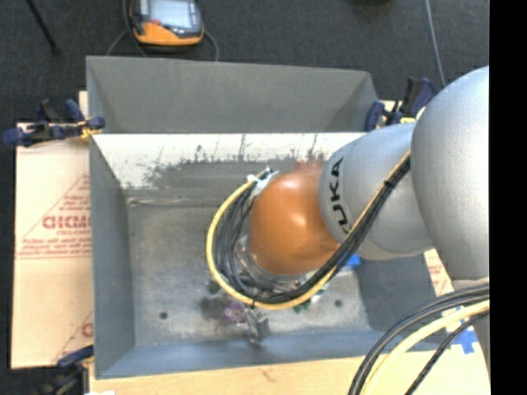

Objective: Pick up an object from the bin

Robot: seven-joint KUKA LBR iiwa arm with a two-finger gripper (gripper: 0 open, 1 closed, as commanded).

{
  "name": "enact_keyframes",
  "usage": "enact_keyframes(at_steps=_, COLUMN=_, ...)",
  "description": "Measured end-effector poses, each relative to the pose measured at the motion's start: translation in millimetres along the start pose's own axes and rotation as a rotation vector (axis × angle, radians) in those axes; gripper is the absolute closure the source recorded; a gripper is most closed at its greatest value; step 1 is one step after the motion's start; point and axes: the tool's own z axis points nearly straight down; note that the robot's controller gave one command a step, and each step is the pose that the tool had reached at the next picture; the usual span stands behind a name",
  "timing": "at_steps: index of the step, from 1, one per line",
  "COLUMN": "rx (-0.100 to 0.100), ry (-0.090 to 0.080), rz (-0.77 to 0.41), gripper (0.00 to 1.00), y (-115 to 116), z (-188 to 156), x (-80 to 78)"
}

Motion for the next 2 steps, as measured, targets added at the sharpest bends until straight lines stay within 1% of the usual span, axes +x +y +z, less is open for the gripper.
enact_keyframes(at_steps=1, rx=0.000, ry=-0.004, rz=0.005, gripper=1.00, y=0, z=-2, x=-1.2)
enact_keyframes(at_steps=2, rx=0.005, ry=-0.014, rz=-0.034, gripper=1.00, y=10, z=-185, x=-17.0)
